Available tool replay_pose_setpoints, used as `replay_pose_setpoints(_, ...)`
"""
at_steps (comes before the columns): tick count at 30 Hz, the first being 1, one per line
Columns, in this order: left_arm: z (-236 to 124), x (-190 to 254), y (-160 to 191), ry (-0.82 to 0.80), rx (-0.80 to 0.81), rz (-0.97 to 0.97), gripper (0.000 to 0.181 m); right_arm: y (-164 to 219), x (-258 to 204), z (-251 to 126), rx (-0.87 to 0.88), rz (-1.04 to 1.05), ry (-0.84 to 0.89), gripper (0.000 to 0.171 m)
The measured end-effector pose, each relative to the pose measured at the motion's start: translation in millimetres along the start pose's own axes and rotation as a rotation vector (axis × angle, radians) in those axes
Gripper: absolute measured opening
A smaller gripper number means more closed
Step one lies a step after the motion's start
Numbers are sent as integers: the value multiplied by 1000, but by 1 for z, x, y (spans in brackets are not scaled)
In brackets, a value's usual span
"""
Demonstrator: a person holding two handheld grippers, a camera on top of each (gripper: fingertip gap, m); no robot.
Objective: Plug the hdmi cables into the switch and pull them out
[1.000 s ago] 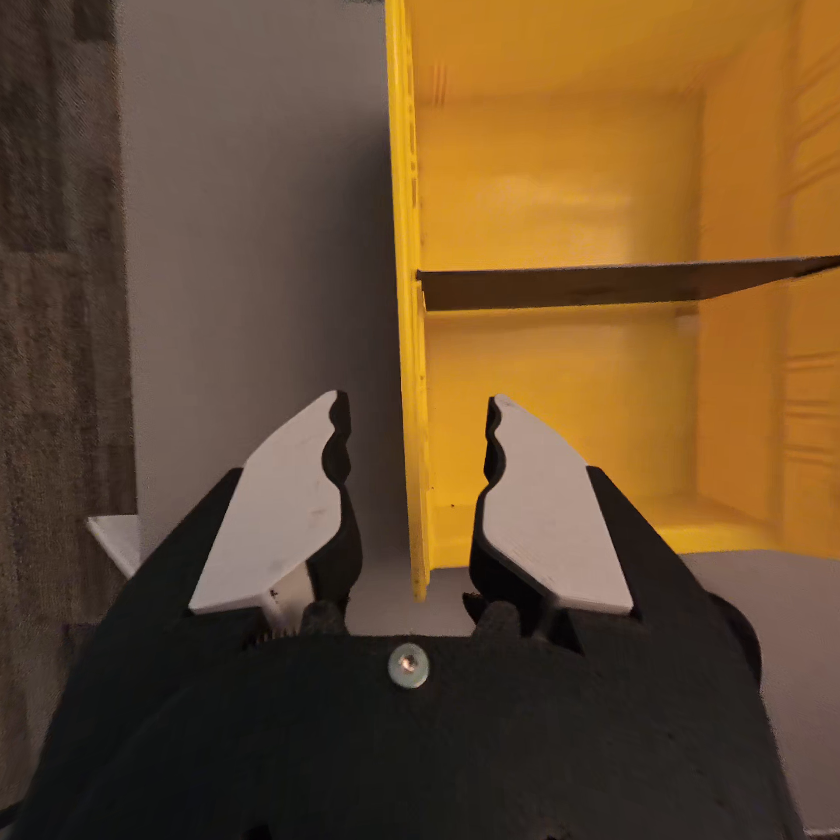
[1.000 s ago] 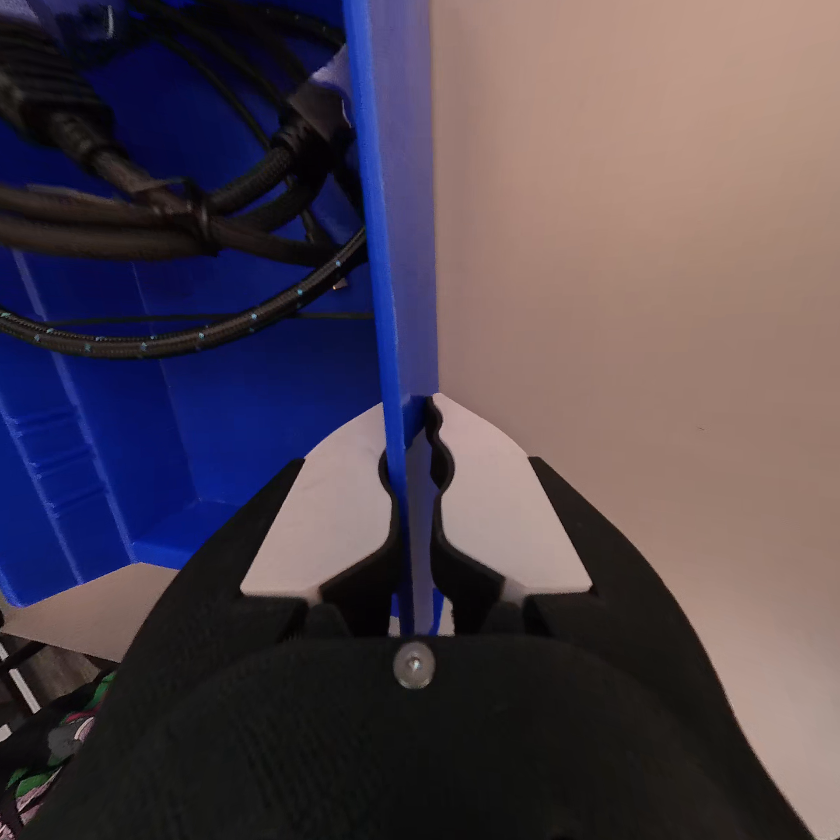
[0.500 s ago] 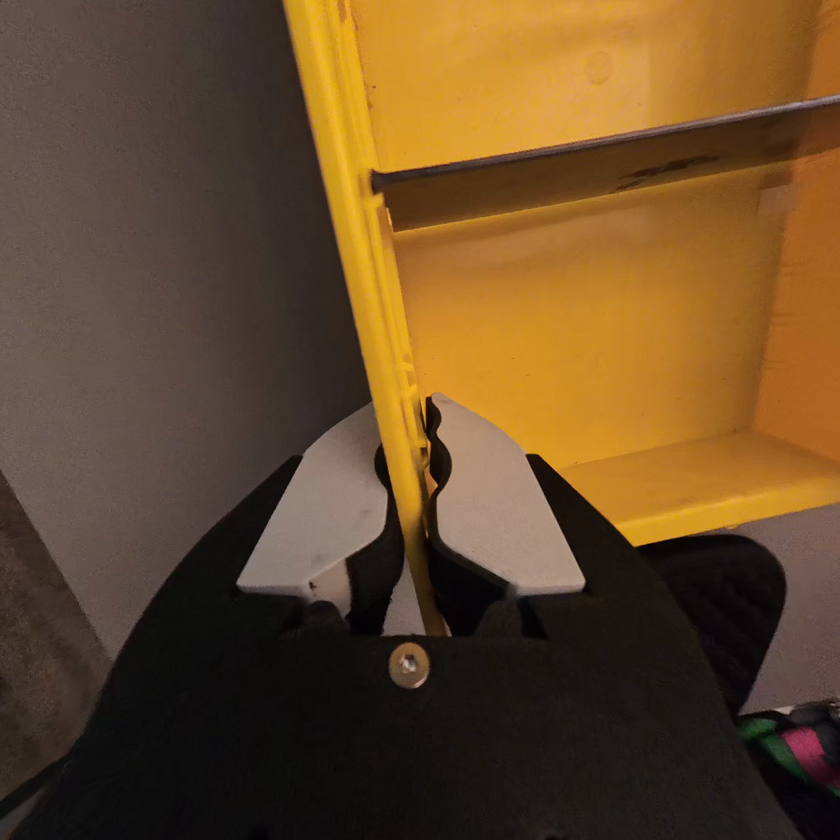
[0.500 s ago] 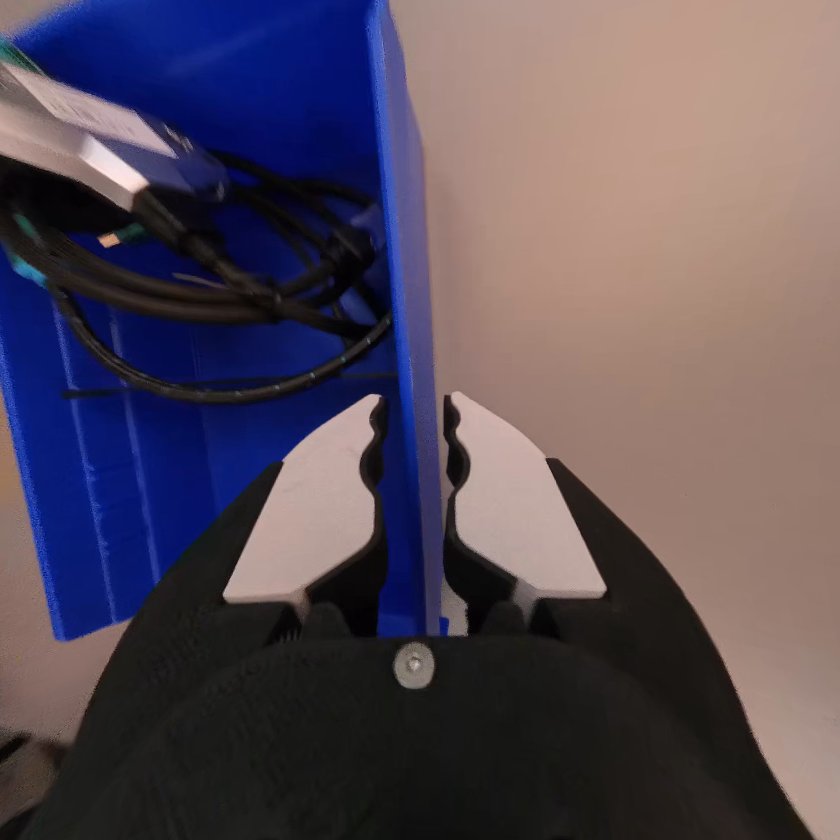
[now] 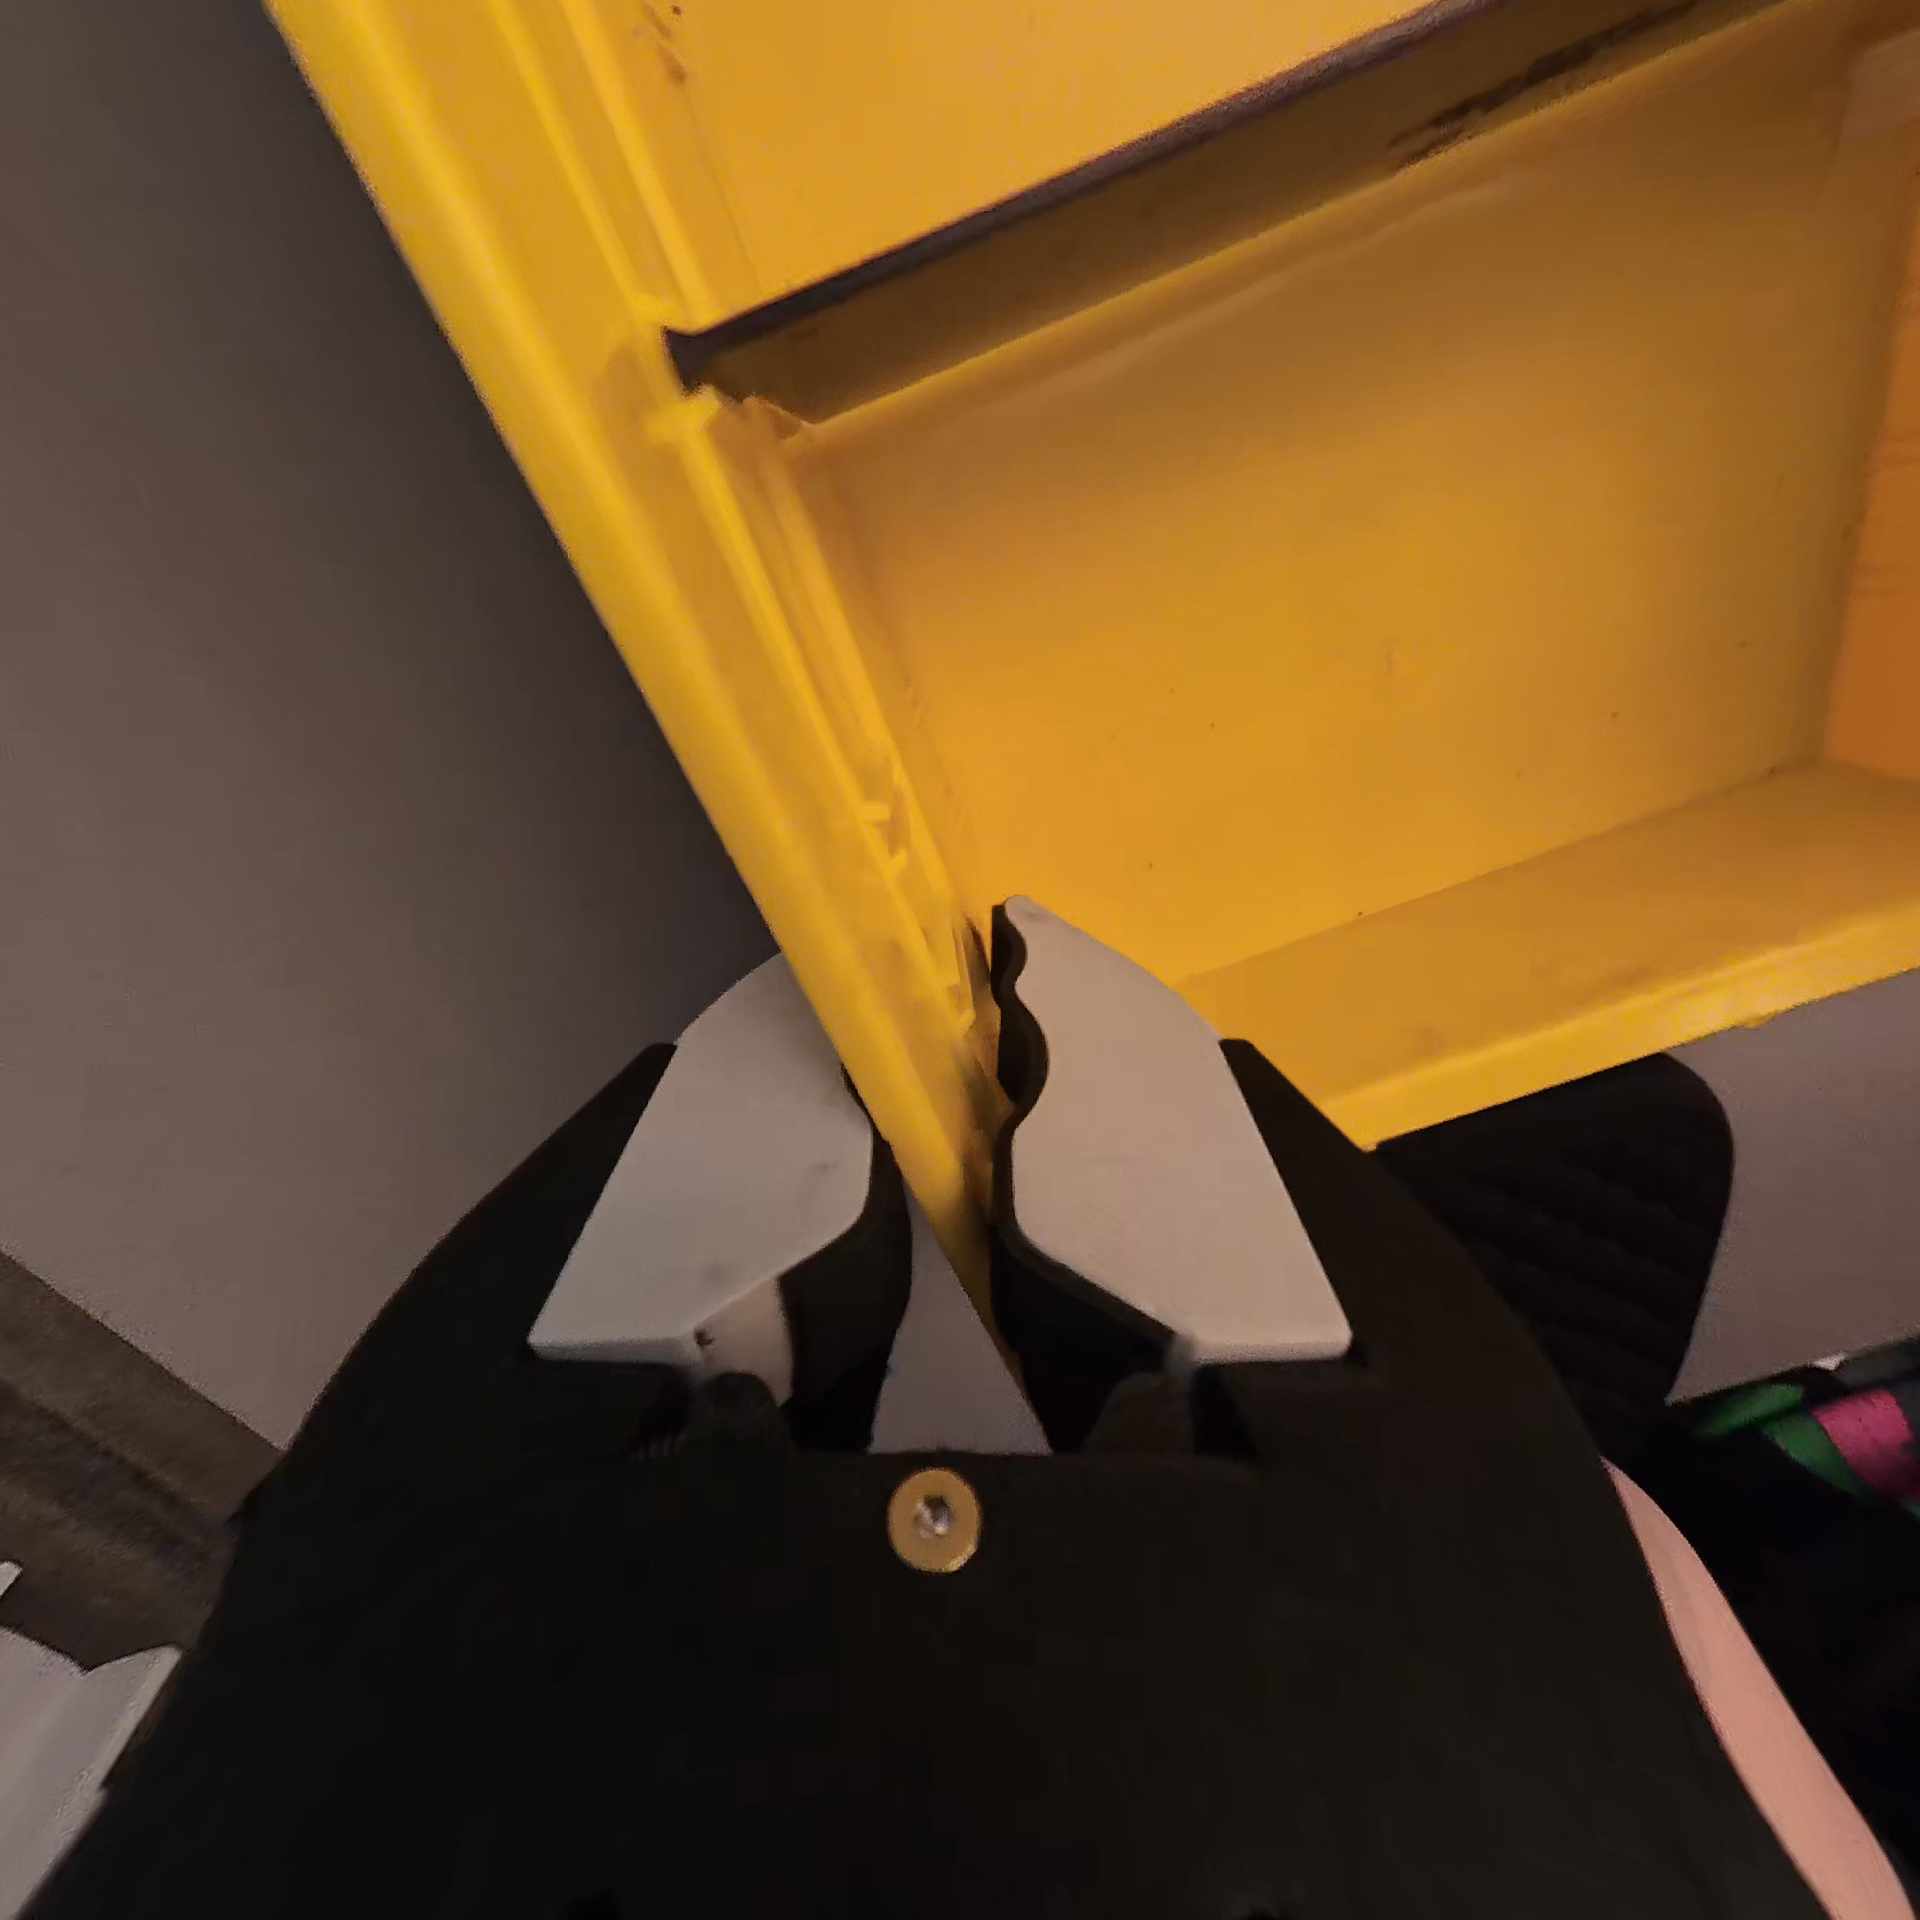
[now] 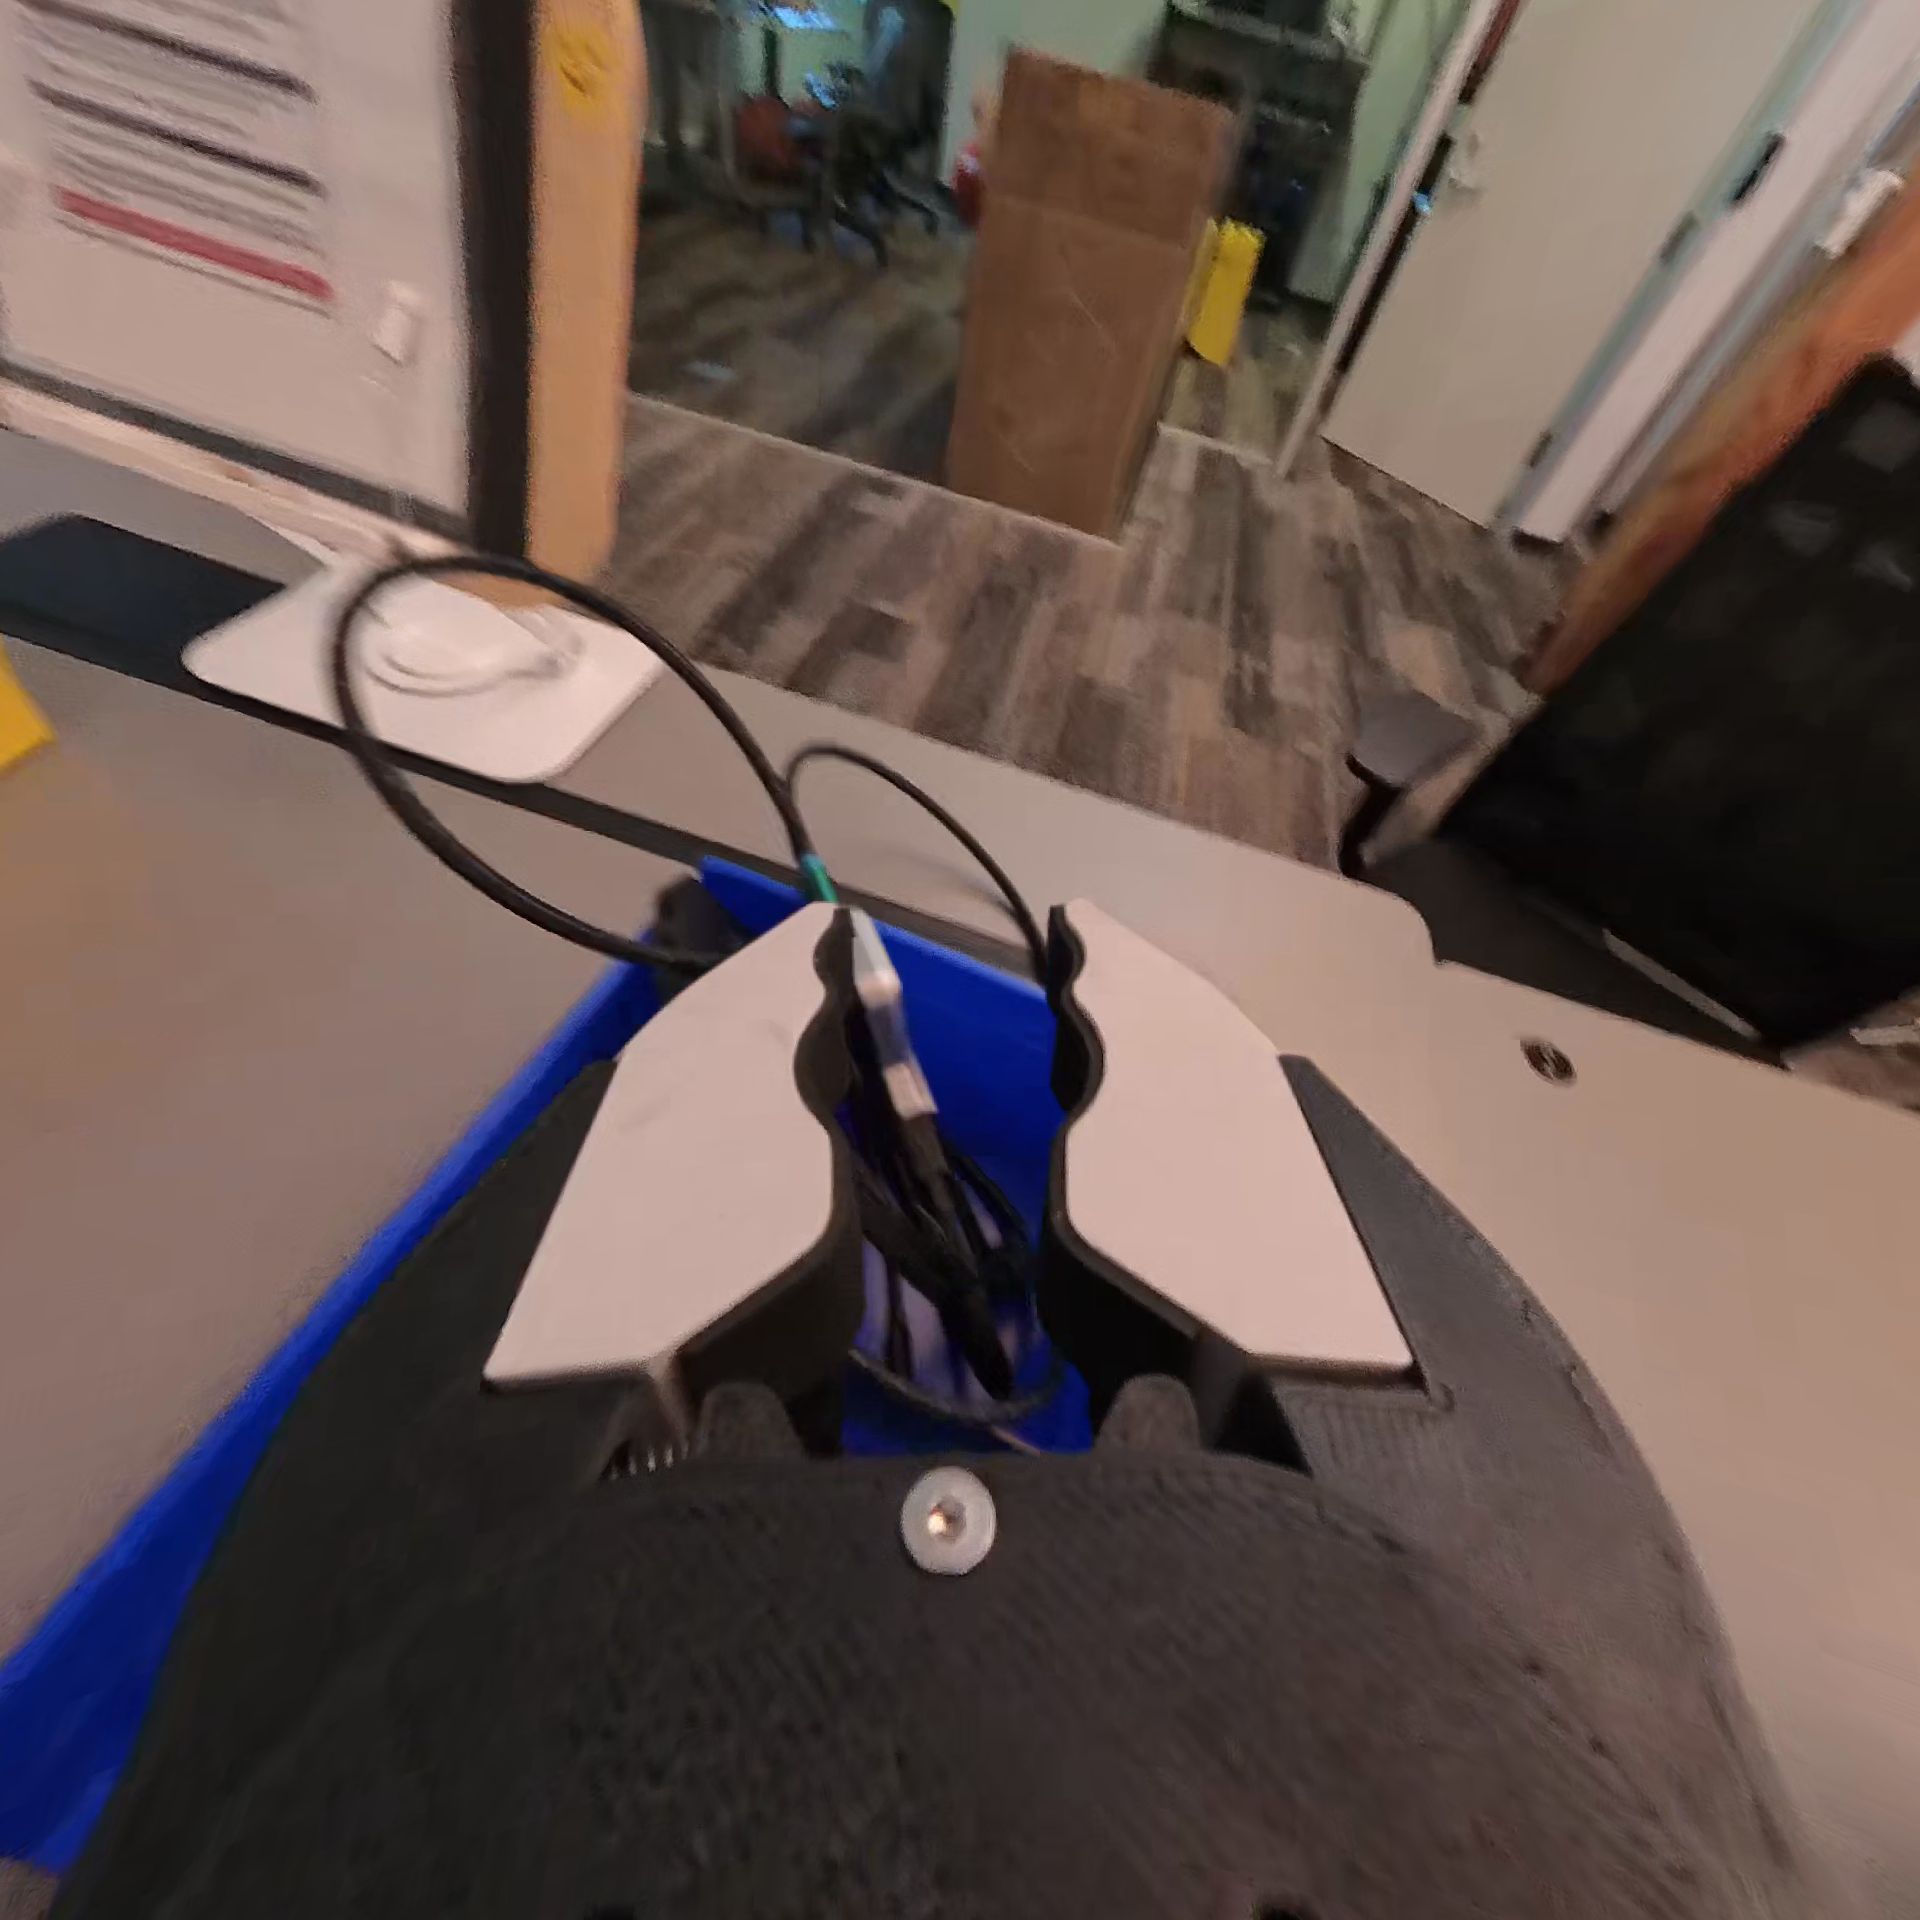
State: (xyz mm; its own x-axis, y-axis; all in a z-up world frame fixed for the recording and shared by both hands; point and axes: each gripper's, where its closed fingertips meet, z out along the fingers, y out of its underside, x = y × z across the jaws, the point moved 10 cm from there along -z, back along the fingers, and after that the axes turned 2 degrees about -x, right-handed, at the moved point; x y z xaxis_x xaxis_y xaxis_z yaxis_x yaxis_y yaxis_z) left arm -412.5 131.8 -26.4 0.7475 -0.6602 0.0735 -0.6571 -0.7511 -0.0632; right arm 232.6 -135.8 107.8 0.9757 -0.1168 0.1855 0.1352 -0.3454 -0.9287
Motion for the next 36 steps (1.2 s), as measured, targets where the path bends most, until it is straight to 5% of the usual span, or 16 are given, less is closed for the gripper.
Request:
replay_pose_setpoints(8, 4, 46, -18, 55, -126, 26, 11, -81, -144, -15, 292, -56, -512, 41)
replay_pose_setpoints(15, 11, 117, -46, 79, -176, 55, 13, -45, -273, 61, -322, -183, -555, 55)
replay_pose_setpoints(21, 17, 154, -46, -18, -298, 50, 45, -13, -279, 93, -584, -128, -491, 53)
replay_pose_setpoints(32, 11, 205, -49, -78, -254, 181, 39, 36, -292, 119, -977, -185, -369, 54)
replay_pose_setpoints(36, -3, 225, -40, -77, -203, 290, 38, 47, -279, 131, -1028, -193, -319, 39)
